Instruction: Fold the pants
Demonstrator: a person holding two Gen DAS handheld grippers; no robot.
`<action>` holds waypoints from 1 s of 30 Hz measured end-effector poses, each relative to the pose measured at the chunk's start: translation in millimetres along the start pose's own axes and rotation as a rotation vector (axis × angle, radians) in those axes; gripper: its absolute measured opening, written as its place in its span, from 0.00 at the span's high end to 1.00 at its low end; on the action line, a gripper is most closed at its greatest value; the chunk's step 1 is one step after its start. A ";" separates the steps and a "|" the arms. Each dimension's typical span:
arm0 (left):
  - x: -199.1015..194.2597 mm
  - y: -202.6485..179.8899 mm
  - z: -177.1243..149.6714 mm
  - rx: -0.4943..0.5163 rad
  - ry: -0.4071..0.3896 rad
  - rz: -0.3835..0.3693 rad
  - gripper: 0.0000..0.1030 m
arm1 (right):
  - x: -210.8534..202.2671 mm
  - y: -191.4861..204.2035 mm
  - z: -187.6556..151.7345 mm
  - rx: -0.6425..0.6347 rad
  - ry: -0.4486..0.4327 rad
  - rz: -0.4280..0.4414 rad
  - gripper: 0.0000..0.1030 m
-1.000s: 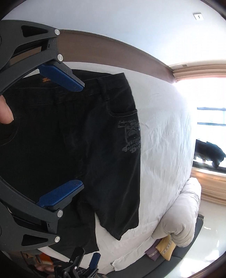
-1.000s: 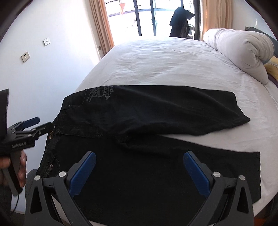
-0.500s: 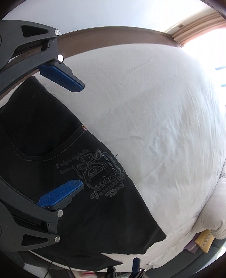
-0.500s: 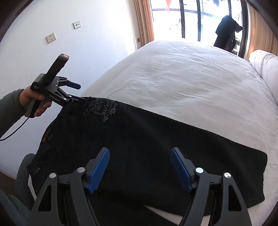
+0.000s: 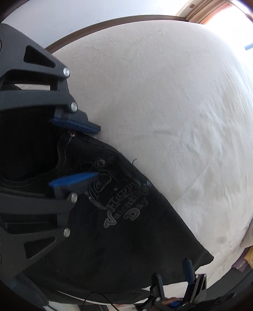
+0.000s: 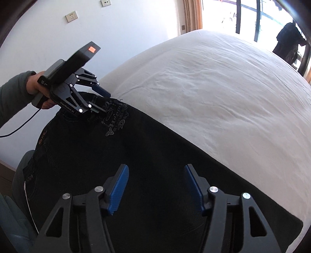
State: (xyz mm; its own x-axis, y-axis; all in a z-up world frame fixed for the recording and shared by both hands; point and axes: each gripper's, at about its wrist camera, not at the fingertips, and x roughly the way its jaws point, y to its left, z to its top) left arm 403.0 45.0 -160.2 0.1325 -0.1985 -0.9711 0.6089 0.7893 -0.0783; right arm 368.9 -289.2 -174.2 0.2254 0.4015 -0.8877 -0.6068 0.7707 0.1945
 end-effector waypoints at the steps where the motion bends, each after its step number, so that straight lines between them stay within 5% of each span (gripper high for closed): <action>1: -0.2 -6.1 -0.2 0.014 -0.011 0.014 0.80 | 5.9 -1.5 5.2 -0.012 0.013 0.002 0.41; 6: -15.6 -32.5 -22.3 0.042 -0.115 0.077 0.89 | 27.1 -3.0 26.8 -0.076 0.064 -0.024 0.44; 15: -55.5 -74.7 -55.0 0.161 -0.294 0.222 0.90 | 43.6 0.7 38.1 -0.204 0.140 -0.055 0.47; 19: -61.3 -84.3 -64.6 0.175 -0.324 0.227 0.90 | 40.2 1.0 44.1 -0.221 0.136 -0.054 0.48; 30: -90.9 -99.1 -96.0 0.167 -0.350 0.226 0.90 | 32.6 24.5 44.0 -0.278 0.150 -0.031 0.90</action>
State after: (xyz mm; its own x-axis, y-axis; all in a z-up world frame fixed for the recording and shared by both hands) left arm 255.6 40.6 -85.9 0.5161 -0.2390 -0.8225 0.6482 0.7367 0.1926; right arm 394.9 -235.5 -180.0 0.1442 0.2864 -0.9472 -0.7913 0.6081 0.0634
